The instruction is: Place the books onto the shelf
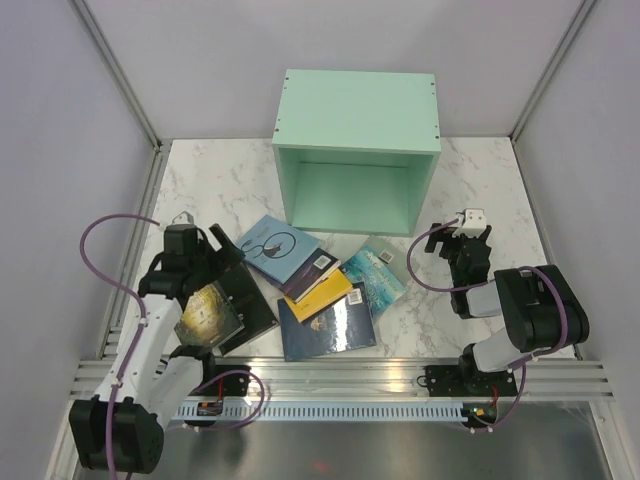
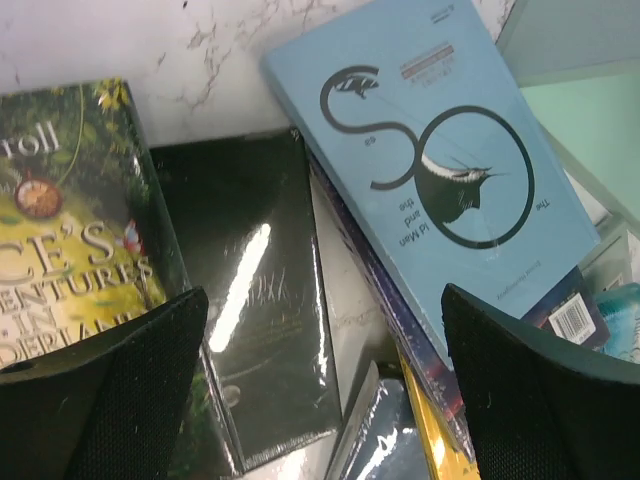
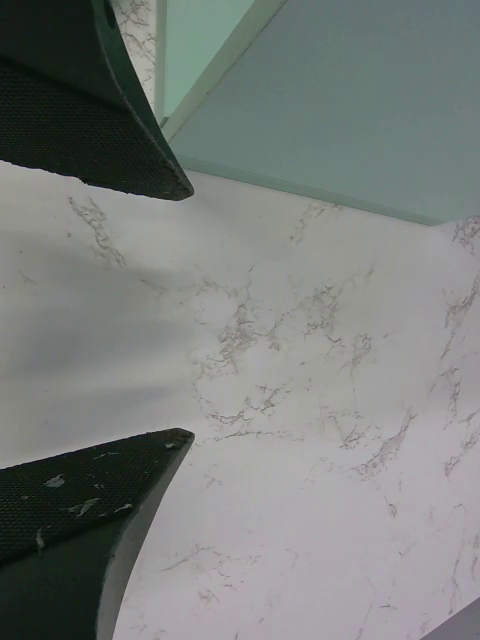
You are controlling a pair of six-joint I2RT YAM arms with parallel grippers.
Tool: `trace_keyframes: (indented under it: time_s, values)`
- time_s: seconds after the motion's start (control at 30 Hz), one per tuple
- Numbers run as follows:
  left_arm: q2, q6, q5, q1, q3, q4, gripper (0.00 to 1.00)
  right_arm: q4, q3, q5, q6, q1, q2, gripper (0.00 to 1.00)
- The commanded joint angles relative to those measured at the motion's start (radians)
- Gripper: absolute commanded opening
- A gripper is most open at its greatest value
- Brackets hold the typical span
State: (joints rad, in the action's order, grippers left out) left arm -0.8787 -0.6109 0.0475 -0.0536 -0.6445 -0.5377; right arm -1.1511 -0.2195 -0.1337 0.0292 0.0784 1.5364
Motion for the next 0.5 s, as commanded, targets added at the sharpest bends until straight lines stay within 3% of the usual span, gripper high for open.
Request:
trace_keyframes:
  time_s: [0.0, 0.07, 0.2, 0.37, 0.47]
  values:
    - [0.064, -0.133, 0.014, 0.001, -0.046, -0.154, 1.00, -0.042, -0.021, -0.001, 0.001, -0.002, -0.004, 0.98]
    - [0.070, -0.151, 0.043, 0.001, -0.095, -0.214, 1.00, -0.036, -0.026, 0.008, 0.002, -0.005, -0.004, 0.98]
    - [0.089, -0.078, 0.263, 0.001, -0.158, -0.248, 1.00, -0.042, -0.023, 0.005, 0.001, -0.006, -0.004, 0.98]
    - [0.182, -0.182, 0.207, 0.001, -0.147, -0.356, 1.00, -0.041, -0.023, 0.006, 0.003, -0.006, -0.002, 0.98]
    - [0.248, -0.187, 0.299, 0.001, -0.113, -0.352, 1.00, -0.047, -0.021, 0.006, 0.003, -0.006, -0.001, 0.98]
